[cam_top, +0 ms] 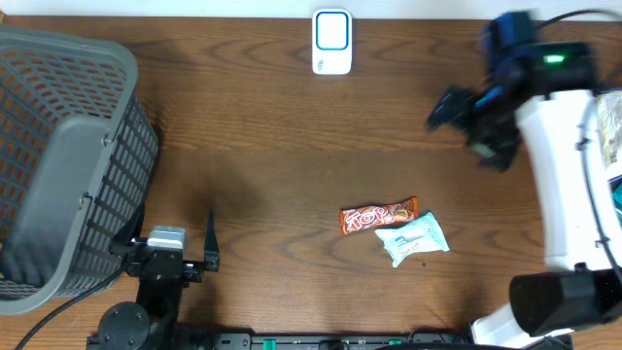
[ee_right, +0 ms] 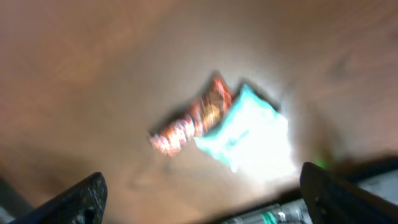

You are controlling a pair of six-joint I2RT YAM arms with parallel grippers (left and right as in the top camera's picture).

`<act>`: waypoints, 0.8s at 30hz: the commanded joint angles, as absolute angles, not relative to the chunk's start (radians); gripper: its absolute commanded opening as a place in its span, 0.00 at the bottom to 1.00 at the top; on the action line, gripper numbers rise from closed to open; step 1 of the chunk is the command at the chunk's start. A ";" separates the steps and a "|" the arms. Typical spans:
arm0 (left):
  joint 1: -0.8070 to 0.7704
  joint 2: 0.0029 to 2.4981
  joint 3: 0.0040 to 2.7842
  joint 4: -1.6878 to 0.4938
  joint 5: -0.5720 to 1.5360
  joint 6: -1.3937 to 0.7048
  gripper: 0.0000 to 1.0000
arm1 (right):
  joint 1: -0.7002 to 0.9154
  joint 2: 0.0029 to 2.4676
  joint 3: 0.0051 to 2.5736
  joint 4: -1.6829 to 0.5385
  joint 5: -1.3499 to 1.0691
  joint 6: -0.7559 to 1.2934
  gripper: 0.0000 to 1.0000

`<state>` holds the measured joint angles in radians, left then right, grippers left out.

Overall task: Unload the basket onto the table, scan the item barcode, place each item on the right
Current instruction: 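Reach the right gripper down to the pale blue-green snack and grasp it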

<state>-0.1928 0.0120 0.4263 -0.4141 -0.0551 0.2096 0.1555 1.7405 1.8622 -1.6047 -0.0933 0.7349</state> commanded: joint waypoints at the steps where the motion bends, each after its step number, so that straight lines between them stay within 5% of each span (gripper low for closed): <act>1: -0.196 0.011 0.428 -0.411 -0.053 0.205 1.00 | 0.263 1.746 1.776 -1.634 -0.096 0.800 0.91; 12: -0.196 0.011 0.428 -0.411 -0.053 0.205 1.00 | 0.490 1.745 1.460 -1.579 0.105 0.884 0.92; 21: -0.196 0.011 0.428 -0.411 -0.053 0.205 1.00 | 0.702 1.745 1.146 -1.157 0.211 0.655 0.97; 24: -0.196 0.011 0.428 -0.411 -0.053 0.205 1.00 | 0.722 1.746 1.061 -1.066 0.215 0.656 0.88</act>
